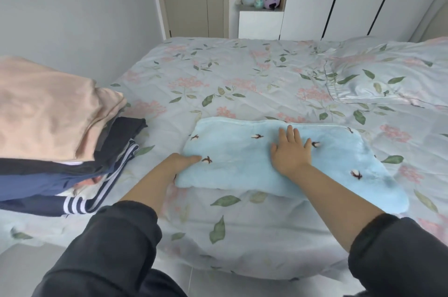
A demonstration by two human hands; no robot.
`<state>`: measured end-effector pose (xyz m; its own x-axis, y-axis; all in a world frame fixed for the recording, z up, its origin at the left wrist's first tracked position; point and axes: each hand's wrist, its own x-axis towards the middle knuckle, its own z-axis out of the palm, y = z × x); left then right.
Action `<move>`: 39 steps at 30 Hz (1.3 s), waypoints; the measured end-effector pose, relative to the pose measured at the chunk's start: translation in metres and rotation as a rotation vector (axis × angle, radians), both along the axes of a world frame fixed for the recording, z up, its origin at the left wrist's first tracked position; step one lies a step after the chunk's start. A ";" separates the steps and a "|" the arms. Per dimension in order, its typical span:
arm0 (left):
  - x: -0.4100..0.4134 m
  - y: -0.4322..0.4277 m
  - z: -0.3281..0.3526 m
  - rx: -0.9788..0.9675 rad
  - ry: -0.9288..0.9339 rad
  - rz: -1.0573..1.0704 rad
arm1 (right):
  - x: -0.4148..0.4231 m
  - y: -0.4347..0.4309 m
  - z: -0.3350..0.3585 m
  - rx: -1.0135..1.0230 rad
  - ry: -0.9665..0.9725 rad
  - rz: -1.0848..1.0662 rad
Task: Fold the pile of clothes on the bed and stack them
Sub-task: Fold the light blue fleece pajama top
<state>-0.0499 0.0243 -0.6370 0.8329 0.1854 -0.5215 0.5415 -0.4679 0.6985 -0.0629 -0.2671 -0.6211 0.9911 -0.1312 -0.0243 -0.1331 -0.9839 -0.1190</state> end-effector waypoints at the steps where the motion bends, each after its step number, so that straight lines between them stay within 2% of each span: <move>1: -0.002 -0.001 0.001 -0.052 0.044 0.002 | -0.003 0.005 0.001 0.020 -0.007 -0.004; 4: -0.006 -0.009 0.005 -0.398 0.170 0.017 | -0.016 0.014 -0.005 0.132 0.076 -0.002; 8: -0.007 -0.012 0.008 -0.731 0.088 0.138 | -0.021 0.013 -0.016 0.196 0.131 0.027; 14: -0.006 -0.003 0.044 -0.937 -0.089 0.179 | -0.011 0.030 -0.003 0.350 0.158 -0.003; 18: -0.013 0.021 0.087 -0.986 -0.268 0.176 | -0.009 0.090 0.004 0.462 0.166 0.049; 21: -0.026 0.030 0.112 -0.806 -0.322 0.054 | -0.017 0.136 -0.002 0.506 0.193 0.134; 24: -0.036 0.009 0.126 -0.590 -0.306 -0.030 | -0.018 0.141 0.000 0.560 0.219 0.156; 25: -0.039 -0.003 0.130 -0.568 -0.323 -0.040 | -0.018 0.133 0.006 0.701 0.231 0.153; 28: -0.039 -0.047 0.146 -0.503 -0.388 -0.090 | -0.023 0.081 0.025 1.529 0.269 0.028; 29: -0.037 -0.066 0.151 -0.451 -0.403 -0.124 | -0.026 0.056 0.032 1.720 0.233 -0.058; 30: -0.034 -0.087 0.154 -0.387 -0.417 -0.172 | -0.028 0.028 0.037 1.828 0.168 -0.149; 32: -0.034 -0.137 0.157 -0.250 -0.432 -0.316 | -0.031 -0.029 0.043 1.923 -0.019 -0.318; 34: -0.039 -0.187 0.149 -0.149 -0.363 -0.550 | -0.038 -0.075 0.046 1.981 -0.168 -0.466; 36: -0.045 -0.226 0.126 -0.069 -0.204 -0.813 | -0.046 -0.105 0.044 1.968 -0.139 -0.543; 37: -0.046 -0.238 0.111 0.044 -0.173 -0.930 | -0.051 -0.115 0.040 1.936 -0.077 -0.560; 39: -0.046 -0.252 0.082 0.391 -0.246 -1.124 | -0.058 -0.124 0.032 1.858 0.051 -0.557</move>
